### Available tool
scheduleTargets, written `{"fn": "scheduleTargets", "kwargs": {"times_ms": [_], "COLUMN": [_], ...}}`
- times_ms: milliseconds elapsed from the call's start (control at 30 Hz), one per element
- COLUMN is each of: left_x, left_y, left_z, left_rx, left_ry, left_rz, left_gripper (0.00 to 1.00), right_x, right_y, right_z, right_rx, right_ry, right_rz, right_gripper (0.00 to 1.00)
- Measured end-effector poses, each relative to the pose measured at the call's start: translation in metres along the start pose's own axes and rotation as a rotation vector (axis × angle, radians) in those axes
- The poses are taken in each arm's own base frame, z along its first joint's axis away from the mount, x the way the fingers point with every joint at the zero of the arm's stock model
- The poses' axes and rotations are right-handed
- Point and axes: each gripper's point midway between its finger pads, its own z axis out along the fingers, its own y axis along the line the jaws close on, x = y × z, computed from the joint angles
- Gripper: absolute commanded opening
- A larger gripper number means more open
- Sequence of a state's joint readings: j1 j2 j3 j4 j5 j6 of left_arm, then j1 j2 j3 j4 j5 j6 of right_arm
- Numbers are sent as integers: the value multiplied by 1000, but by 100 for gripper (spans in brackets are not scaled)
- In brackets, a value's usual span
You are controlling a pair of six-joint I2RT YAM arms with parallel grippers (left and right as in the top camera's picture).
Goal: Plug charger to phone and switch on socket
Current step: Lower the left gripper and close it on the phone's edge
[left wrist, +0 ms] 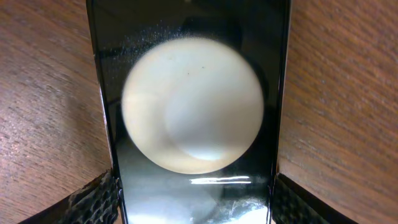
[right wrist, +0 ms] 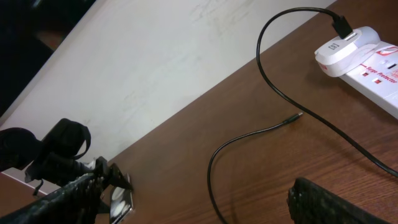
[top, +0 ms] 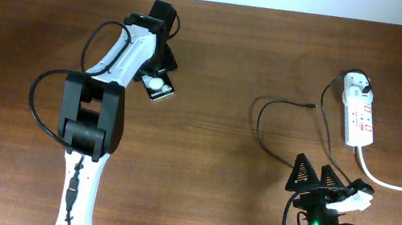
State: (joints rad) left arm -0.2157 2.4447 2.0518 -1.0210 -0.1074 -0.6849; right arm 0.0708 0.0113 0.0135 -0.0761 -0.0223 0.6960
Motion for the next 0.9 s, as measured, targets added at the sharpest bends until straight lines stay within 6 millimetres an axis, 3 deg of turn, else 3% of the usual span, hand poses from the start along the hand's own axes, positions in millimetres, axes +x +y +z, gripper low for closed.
{"fn": "scheduleTargets", "kwargs": {"times_ms": [100,200,233,267,833,900], "left_x": [9,20,22,23,20,20], "left_y": [-4,-5,-5,-5,-11,-11], "left_z": [-1,-3,-3,-3,-4,-4], "left_rx": [37,64,68,74,84,84], "left_ry": [46,97,103,106,88,89], "left_rz": [191,370,399,418,402,402], "left_gripper": [70,82,97,99,100,93], "right_x": [0,0,0,0,0,0], "right_y": [0,0,0,0,0,0], "right_z": [0,0,0,0,0,0], "right_rx": [0,0,0,0,0,0], "right_ry": [0,0,0,0,0,0], "right_rz": [0,0,0,0,0,0], "right_gripper": [99,99,99,99,99,99]}}
